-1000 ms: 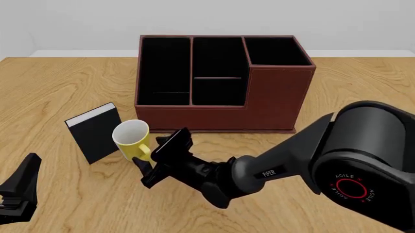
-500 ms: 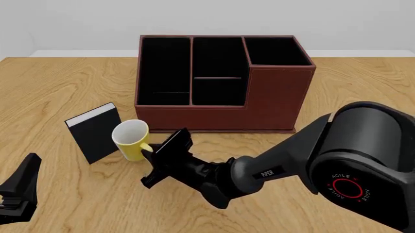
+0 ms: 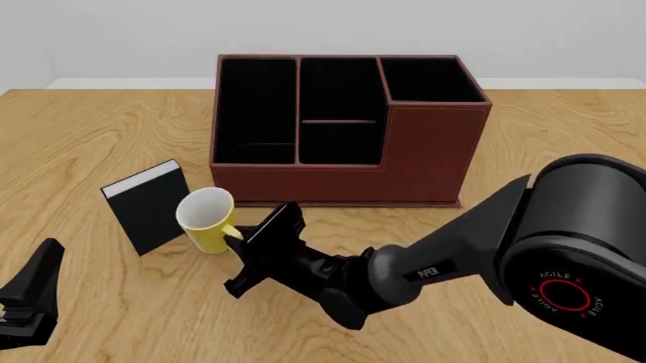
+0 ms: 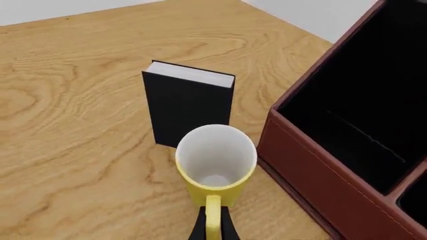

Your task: Pick up the yellow and white mug and place it to the right of the caddy.

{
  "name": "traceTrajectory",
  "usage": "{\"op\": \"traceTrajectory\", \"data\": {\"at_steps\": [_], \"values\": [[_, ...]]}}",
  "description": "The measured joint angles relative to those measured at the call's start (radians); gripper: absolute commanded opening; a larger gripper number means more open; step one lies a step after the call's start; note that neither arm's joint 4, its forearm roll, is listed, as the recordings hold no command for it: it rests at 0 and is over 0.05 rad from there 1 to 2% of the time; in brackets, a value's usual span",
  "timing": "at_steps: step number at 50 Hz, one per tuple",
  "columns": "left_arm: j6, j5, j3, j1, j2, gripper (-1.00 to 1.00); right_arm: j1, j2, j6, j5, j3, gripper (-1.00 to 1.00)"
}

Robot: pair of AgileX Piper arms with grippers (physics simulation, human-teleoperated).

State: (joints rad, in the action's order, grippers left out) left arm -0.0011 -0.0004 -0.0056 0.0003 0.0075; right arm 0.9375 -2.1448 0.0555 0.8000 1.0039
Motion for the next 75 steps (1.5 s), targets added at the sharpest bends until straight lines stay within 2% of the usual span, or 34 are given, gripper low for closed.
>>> {"op": "traceTrajectory", "data": {"at_steps": [21,32,35,46,75], "values": [[0.000,0.000,0.000,0.000,0.000,1.00,0.018,0.069,0.015,0.015,-0.063,-1.00],[0.000,0.000,0.000,0.000,0.000,1.00,0.032,0.126,0.001,0.008,-0.099,-1.00],[0.000,0.000,0.000,0.000,0.000,1.00,0.039,0.143,-0.021,-0.003,-0.105,-1.00],[0.000,0.000,0.000,0.000,0.000,1.00,0.040,0.219,-0.028,-0.006,-0.151,-1.00],[0.000,0.000,0.000,0.000,0.000,1.00,0.026,0.425,-0.001,-0.029,-0.273,-1.00]]}}
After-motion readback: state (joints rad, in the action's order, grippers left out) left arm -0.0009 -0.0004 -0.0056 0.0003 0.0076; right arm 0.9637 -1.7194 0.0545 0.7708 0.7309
